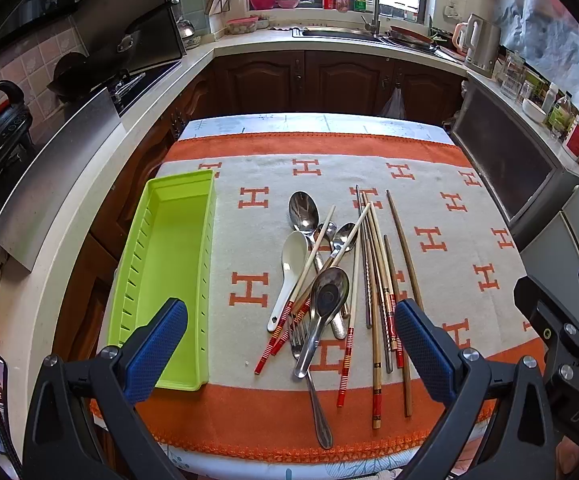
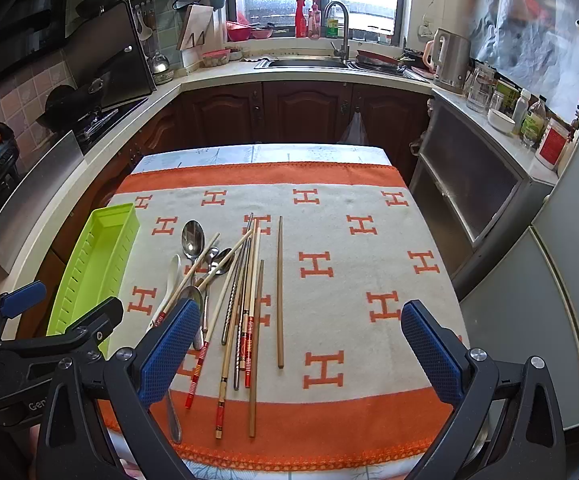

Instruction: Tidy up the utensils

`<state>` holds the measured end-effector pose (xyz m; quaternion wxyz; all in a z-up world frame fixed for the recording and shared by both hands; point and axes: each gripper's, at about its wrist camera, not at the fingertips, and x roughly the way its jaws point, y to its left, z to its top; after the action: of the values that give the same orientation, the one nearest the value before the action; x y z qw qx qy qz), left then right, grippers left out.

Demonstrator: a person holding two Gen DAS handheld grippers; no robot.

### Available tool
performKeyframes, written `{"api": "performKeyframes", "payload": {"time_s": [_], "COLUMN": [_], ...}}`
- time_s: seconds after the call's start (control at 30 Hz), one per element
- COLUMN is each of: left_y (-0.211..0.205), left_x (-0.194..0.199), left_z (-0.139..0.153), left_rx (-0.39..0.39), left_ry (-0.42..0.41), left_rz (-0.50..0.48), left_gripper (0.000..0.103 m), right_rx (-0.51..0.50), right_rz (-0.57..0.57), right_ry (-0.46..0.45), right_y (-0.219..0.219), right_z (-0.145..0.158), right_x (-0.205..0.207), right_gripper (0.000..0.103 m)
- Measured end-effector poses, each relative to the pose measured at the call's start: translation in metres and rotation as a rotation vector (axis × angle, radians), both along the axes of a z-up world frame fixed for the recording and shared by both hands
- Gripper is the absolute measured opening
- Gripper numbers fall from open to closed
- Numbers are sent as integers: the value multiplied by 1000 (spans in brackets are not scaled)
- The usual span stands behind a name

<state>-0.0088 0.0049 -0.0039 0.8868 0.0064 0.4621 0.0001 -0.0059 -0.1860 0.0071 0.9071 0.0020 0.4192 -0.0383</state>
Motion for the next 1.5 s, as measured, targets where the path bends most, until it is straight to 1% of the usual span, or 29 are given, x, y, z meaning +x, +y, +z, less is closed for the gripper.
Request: {"api": "performKeyframes", "payload": {"time_s": [0.37, 0.8, 1.03, 1.2, 1.37, 1.5], "left_y": [0, -4, 0, 0, 0, -2], "left_x": [-2, -7, -11, -17, -23, -30], "left_z": [1, 11, 13, 15, 17, 22], "left_rx": [2, 11, -17, -26, -23, 1], "left_ry": [-3, -21, -20, -25, -34, -50], "left_rz": [0, 1, -3, -2, -1, -9], "left_gripper": [102, 102, 102, 102, 102, 102], "right_rx": [1, 3, 7, 10, 10, 18], "right_rz": [-1, 0, 2, 5, 6, 12], "right_ry": [1, -4, -25, -35, -45, -56], "right_y": [-1, 2, 10, 11, 11, 11], "right_z": [1, 3, 16, 19, 22, 27], "right_x": [0, -3, -14, -21, -30, -38], "right_gripper": [102, 102, 102, 102, 102, 102]}}
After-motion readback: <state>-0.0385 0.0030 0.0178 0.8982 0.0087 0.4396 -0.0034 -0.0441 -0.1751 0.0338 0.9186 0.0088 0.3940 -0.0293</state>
